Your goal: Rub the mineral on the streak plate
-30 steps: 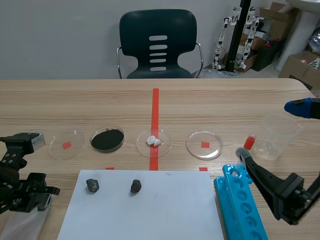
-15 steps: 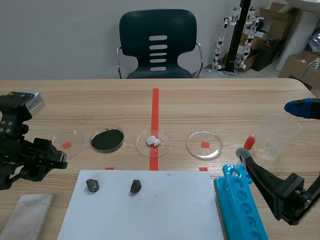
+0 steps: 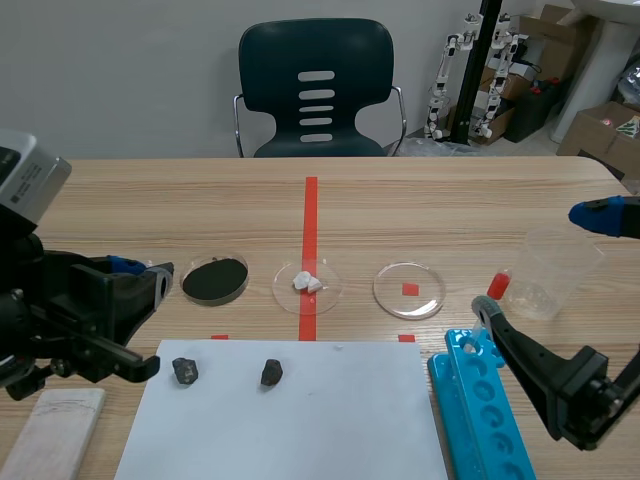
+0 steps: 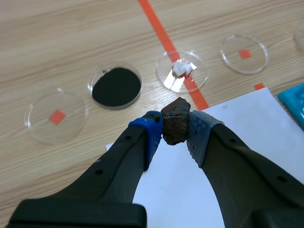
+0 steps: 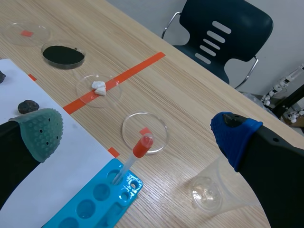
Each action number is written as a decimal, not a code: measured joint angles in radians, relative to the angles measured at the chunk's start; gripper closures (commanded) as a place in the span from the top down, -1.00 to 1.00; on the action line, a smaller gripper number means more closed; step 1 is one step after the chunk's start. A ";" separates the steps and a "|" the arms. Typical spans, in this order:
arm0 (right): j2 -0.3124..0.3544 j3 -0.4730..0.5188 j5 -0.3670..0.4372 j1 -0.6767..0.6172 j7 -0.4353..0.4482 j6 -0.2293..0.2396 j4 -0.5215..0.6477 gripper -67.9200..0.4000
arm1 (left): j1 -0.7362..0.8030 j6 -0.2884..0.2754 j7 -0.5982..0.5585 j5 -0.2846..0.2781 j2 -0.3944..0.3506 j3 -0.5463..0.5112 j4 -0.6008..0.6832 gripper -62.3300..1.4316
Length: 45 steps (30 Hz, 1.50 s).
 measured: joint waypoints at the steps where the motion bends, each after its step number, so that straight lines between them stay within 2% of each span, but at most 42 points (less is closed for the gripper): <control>1: 0.000 0.000 0.000 0.000 0.000 0.000 0.000 1.00 | 0.019 0.000 -0.016 0.008 0.000 0.000 0.018 -0.55; 5: 0.000 0.000 0.000 0.000 0.000 0.000 0.000 1.00 | 0.077 -0.046 -0.053 0.049 0.000 0.000 0.057 -0.55; 7: 0.000 0.000 0.000 0.000 0.000 0.000 0.000 1.00 | 0.099 -0.074 -0.066 0.100 0.000 0.000 0.063 -0.55; 10: 0.000 0.000 0.000 0.000 0.000 0.000 0.000 1.00 | 0.132 -0.077 -0.100 0.172 0.000 0.006 0.064 -0.55; 17: 0.000 0.000 0.000 0.000 0.000 0.000 0.000 1.00 | 0.178 -0.078 -0.172 0.285 0.000 0.048 0.064 -0.55; 45: 0.000 0.000 0.000 0.000 0.000 0.000 0.000 1.00 | 0.177 -0.076 -0.147 0.290 0.000 0.047 0.064 -0.55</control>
